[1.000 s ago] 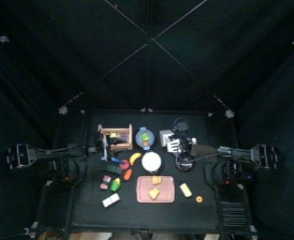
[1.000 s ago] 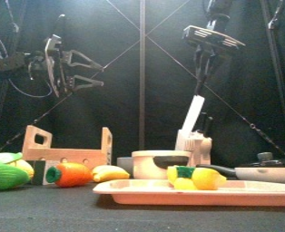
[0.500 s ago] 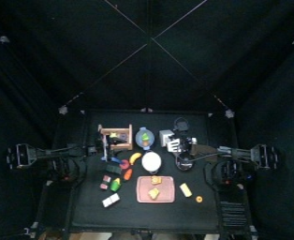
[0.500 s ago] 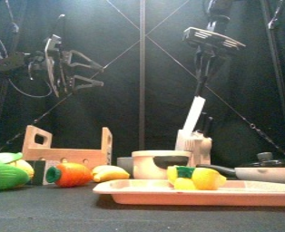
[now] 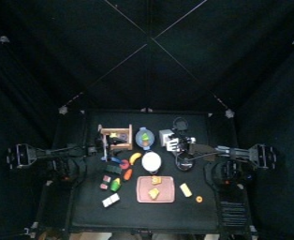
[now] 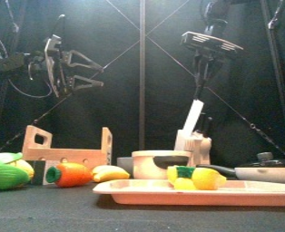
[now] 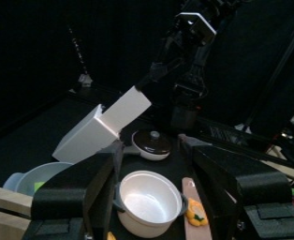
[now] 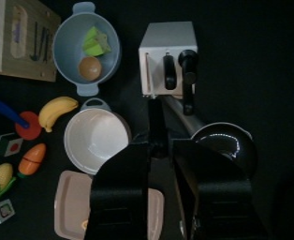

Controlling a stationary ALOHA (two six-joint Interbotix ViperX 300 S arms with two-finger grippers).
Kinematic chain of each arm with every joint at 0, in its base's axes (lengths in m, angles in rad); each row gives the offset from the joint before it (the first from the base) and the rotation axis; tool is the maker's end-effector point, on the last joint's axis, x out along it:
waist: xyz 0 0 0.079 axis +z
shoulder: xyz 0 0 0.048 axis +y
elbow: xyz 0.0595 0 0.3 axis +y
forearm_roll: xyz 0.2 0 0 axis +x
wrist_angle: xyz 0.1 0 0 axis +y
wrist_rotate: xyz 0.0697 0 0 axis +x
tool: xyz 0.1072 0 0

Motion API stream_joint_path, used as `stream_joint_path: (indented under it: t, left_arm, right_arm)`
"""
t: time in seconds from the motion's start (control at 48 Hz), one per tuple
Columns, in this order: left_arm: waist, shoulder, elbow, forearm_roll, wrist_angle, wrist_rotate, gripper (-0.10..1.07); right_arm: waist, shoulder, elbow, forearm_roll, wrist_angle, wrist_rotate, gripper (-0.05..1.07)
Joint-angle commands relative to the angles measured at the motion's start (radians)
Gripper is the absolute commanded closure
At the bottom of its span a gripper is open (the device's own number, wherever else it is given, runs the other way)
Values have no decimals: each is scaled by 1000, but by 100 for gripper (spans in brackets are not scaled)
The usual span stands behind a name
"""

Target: Place cleaver back in holder

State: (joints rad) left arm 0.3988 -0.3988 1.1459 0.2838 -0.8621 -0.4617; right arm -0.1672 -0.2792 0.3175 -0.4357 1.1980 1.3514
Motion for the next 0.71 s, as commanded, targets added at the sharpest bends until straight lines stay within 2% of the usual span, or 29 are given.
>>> stream_joint_path:
  t: [0.0,0.688]
  left_arm:
    - [3,-2,-11,-2,-3,0,10]
    - [3,-2,-6,-2,-3,0,10]
  right_arm:
    - [-12,-6,-21,-6,-6,2,52]
    - [-67,69,-21,-29,-52,-2,52]
